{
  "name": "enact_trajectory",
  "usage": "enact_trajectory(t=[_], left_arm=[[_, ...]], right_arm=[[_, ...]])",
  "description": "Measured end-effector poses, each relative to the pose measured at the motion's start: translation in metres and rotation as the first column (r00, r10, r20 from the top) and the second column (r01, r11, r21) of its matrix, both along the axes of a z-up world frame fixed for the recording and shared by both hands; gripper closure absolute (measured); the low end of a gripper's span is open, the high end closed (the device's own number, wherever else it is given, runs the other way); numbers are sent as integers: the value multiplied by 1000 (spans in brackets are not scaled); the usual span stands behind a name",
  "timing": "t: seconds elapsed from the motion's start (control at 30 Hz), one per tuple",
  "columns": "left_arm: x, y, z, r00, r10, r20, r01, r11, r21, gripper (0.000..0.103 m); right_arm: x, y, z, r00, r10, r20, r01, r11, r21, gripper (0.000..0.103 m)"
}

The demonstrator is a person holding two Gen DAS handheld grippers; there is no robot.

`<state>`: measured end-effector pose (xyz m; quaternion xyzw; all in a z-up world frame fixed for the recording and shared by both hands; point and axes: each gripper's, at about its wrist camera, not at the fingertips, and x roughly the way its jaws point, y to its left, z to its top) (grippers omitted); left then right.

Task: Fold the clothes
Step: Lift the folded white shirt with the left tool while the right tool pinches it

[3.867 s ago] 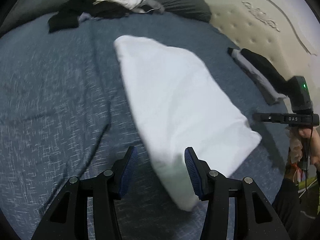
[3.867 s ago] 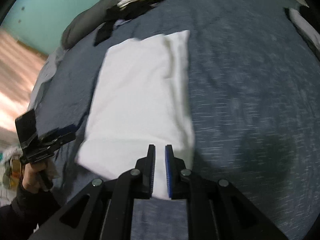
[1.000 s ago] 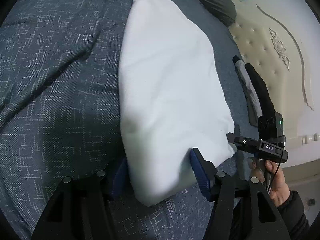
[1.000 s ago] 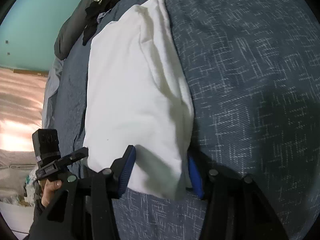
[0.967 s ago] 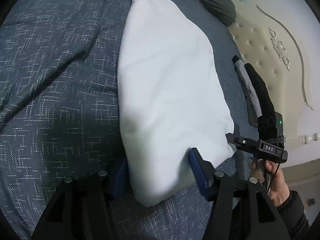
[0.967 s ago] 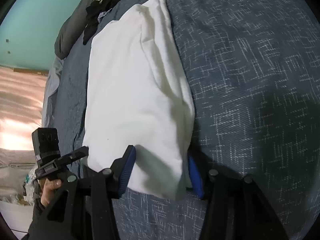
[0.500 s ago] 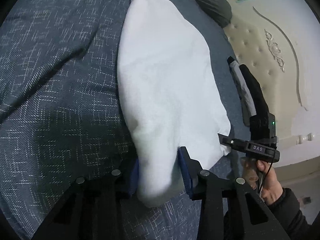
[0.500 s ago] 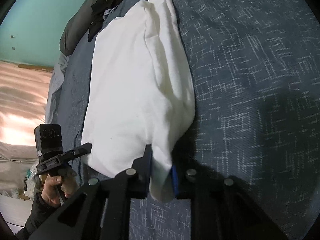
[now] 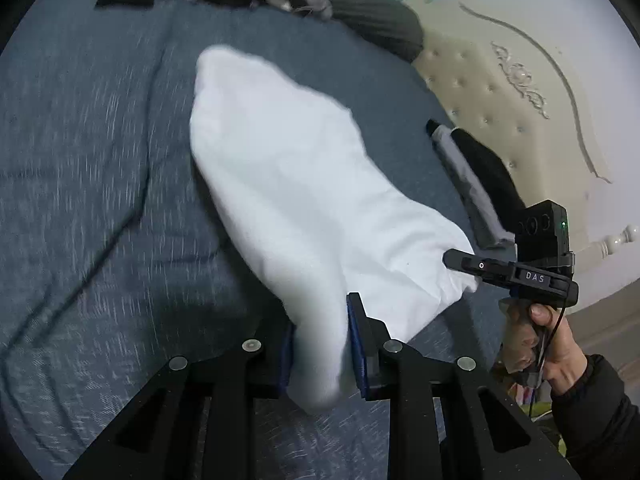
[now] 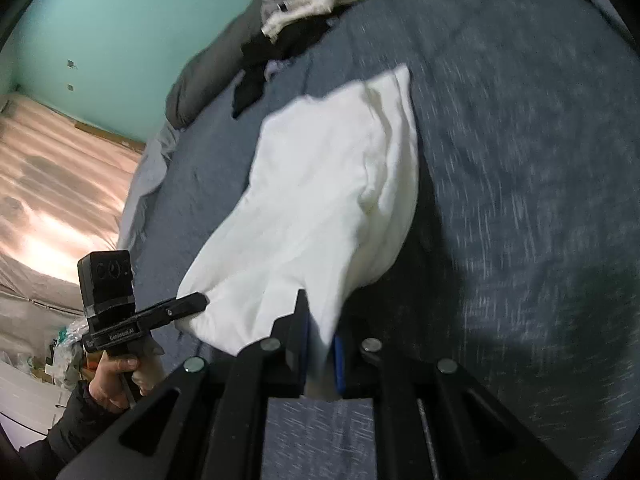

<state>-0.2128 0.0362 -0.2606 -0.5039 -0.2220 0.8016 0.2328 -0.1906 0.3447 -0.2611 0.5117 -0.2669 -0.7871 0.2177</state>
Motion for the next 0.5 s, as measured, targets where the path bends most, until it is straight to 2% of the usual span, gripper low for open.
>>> enact_trajectory(t=[0.23, 0.5], left_arm=[[-9, -2, 60, 995, 5, -100, -5, 1000, -1, 78], [-24, 7, 129, 977, 21, -210, -23, 1000, -7, 78]], right_arm=[[-14, -7, 60, 995, -12, -102, 13, 1000, 0, 94], [-29, 1, 129, 977, -20, -212, 24, 1000, 15, 95]])
